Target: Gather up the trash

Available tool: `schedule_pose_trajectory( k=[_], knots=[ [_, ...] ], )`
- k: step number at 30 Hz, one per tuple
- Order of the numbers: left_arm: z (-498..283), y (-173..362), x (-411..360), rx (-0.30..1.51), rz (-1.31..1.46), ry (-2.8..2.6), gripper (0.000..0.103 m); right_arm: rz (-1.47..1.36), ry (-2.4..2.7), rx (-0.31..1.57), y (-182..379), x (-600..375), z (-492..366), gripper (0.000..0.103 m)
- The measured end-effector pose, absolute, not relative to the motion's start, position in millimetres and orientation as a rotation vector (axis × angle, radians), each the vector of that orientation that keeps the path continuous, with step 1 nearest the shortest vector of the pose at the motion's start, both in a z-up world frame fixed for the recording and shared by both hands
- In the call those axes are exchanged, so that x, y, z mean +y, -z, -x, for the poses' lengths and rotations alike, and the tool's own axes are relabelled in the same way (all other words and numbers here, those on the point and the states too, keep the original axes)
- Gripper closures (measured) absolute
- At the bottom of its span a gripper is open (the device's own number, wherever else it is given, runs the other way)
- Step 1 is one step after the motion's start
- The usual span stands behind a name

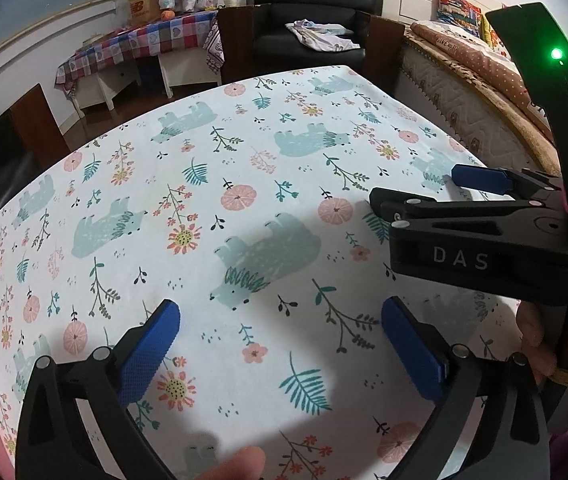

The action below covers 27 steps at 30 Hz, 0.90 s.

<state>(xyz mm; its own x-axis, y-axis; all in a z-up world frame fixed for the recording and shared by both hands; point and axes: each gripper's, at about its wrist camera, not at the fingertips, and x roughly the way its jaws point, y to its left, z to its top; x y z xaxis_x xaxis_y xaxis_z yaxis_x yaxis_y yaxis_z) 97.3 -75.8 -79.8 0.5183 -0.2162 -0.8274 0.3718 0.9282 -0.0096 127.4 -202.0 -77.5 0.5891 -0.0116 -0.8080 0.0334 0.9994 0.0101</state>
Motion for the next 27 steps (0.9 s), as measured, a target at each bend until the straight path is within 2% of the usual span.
schedule_pose_trajectory(
  k=[1,4,7,14,27],
  knots=[
    [-97,79,-76,0.962,-0.177,0.354,0.008,-0.026,0.026,0.940,77,-202,-128,0.012],
    [-92,73,-73,0.932,-0.164,0.326,0.027,-0.028,0.024,0.938,77,-201,-126,0.012],
    [-86,65,-65,0.902,-0.139,0.282,0.032,-0.038,0.028,0.923,74,-203,-123,0.012],
    [-72,29,-46,0.799,-0.096,0.206,0.038,-0.070,-0.012,0.827,42,-196,-108,0.012],
    [-55,0,-37,0.722,-0.080,0.155,0.039,-0.068,-0.074,0.796,24,-176,-90,0.012]
  ],
)
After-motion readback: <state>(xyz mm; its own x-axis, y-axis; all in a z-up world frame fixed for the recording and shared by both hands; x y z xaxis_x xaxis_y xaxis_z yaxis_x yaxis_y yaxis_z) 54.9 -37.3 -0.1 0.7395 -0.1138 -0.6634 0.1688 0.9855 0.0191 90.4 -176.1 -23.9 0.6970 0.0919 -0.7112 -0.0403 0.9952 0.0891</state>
